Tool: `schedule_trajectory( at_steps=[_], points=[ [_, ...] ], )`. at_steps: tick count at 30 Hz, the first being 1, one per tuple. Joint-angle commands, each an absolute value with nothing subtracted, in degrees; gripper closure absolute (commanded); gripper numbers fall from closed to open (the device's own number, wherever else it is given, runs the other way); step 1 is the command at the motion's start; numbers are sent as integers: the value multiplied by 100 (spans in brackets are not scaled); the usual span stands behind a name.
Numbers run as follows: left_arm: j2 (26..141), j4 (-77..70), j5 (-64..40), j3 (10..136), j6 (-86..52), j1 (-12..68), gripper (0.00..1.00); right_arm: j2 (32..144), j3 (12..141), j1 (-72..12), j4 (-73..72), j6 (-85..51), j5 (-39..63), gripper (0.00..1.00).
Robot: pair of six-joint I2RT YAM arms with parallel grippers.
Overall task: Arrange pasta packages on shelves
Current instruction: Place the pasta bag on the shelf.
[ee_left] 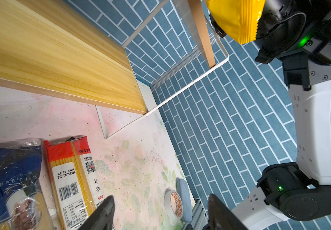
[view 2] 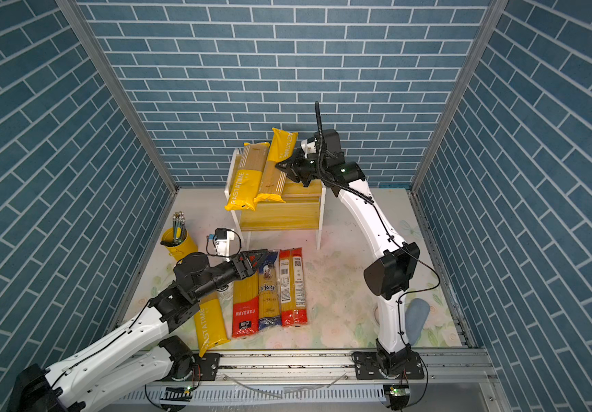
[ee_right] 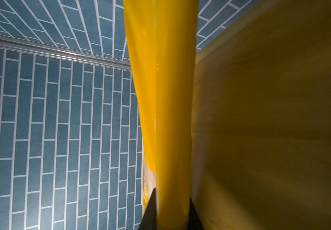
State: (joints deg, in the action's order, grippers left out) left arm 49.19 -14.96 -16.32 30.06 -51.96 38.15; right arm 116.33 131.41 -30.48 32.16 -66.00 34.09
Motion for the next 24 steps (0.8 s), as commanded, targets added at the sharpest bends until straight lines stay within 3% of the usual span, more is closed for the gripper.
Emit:
schedule_trajectory(
  at_steps=[1,10,15,24],
  points=[
    [4947,-1637,-1617,2988,-5123,3834,26,11557,13340,-3030,3165,-6413,3233,96],
    [4860,-1459,-1586,3085,-5039,3832,26,11607,13790,-3034,4130,-5908,2646,75],
    [4906,-1451,-1630,3153,-5024,3832,26,11977,14654,-3030,4925,-5588,2508,73],
    [4834,-1187,-1602,3248,-4967,3832,26,12119,14989,-3076,5461,-4838,1855,66]
  ],
)
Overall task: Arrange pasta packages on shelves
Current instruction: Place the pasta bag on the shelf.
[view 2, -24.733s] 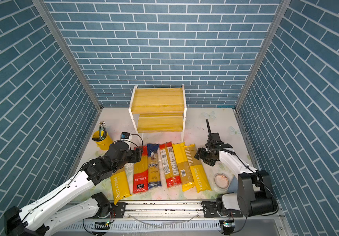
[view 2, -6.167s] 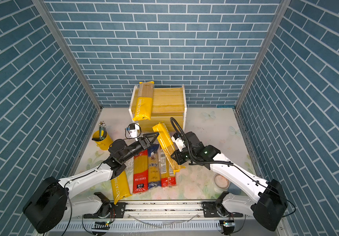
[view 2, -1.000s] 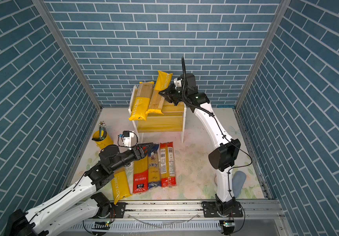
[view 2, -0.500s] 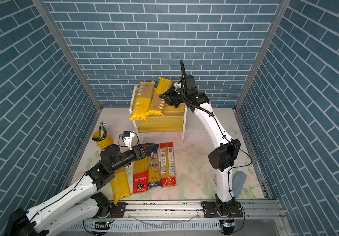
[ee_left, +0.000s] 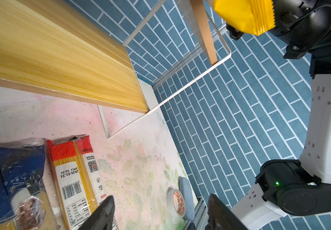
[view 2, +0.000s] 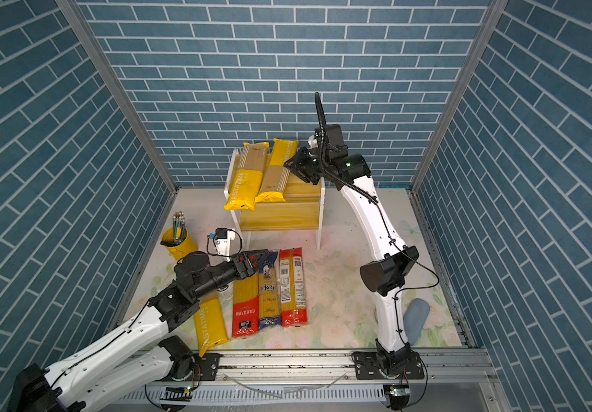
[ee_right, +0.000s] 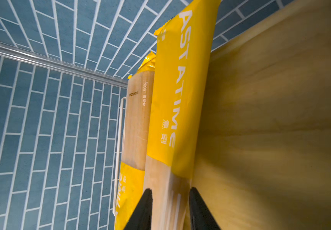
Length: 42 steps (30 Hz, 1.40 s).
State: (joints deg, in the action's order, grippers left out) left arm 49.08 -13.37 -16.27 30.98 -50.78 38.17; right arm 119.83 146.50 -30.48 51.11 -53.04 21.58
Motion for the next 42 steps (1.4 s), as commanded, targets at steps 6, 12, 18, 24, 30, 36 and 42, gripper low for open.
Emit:
schedule_trajectory(
  at_steps=[6,12,18,24,30,36,42],
  points=[
    [4871,-1066,-1578,3309,-4943,3841,26,12524,15611,-3197,5748,-4516,2369,66],
    [4983,-502,-1369,3586,-4596,3932,26,11943,15272,-3201,5636,-4062,2201,65],
    [5083,-166,-919,3676,-4315,4151,26,11126,14532,-3208,5418,-3791,2322,64],
    [5255,-72,-712,3734,-4191,4332,26,10153,13015,-3208,4674,-3727,2428,64],
    [5399,8,-635,3858,-4070,4451,26,9619,12059,-3215,4356,-3647,2423,65],
    [5422,61,-585,3821,-4039,4509,26,8787,10849,-3217,3915,-3603,2252,67],
    [5494,87,-570,3806,-3994,4526,26,7766,9549,-3218,3371,-3598,1955,68]
  ],
)
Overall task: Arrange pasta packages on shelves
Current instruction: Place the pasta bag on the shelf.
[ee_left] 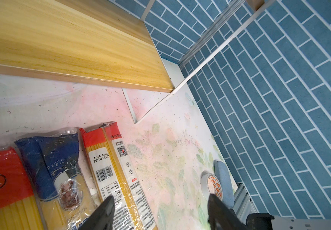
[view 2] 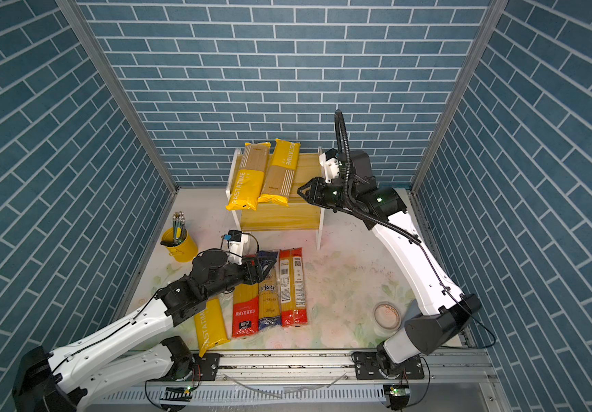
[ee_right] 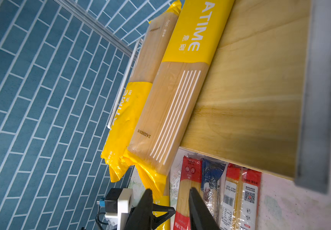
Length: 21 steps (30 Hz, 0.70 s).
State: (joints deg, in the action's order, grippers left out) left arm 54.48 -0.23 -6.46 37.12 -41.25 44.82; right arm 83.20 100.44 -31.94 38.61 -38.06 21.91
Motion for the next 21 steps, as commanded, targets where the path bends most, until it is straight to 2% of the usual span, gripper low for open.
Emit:
schedule_trajectory(
  at_steps=[1,13,21],
  points=[
    [5496,96,-556,3789,-3984,4534,26,7585,9290,-3218,3278,-3623,1890,68],
    [5432,741,13,3672,-3829,4814,26,5910,5929,-3223,2937,-4317,1170,71],
    [5470,1441,206,3595,-3836,4885,26,5889,4289,-3571,2644,-4886,949,73]
  ],
)
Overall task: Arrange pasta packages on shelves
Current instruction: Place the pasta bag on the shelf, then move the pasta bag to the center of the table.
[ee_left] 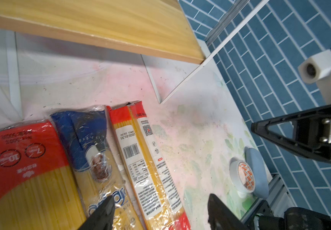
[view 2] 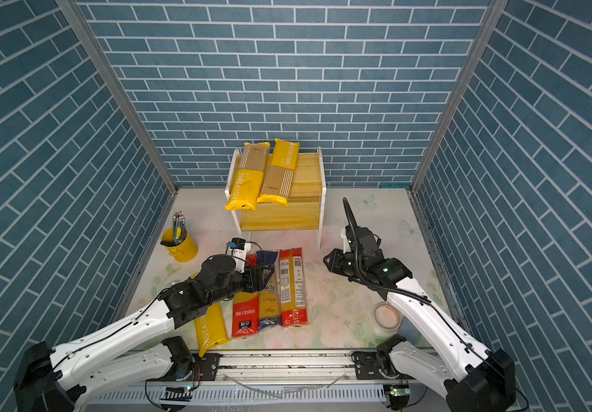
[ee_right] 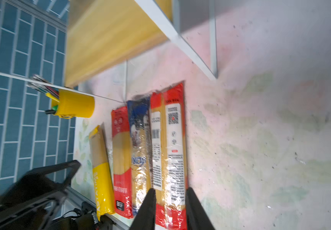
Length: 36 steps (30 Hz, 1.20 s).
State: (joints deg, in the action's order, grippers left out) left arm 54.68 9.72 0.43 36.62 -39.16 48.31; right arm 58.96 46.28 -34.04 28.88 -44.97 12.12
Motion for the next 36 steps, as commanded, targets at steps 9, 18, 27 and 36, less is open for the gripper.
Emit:
schedule_trajectory(
  at_steps=[9,18,27,36],
  points=[
    [5743,1459,248,3535,-3953,4980,26,7221,4183,-4608,2268,-4973,679,70],
    [5715,1393,334,3568,-3907,5001,26,8257,4215,-5005,1791,-5008,1235,59],
    [5621,1433,360,3568,-3885,5001,26,8808,4148,-5008,1032,-5211,1799,62],
    [5519,1477,390,3525,-3880,5001,26,8656,4038,-4811,653,-5334,2091,90]
  ],
)
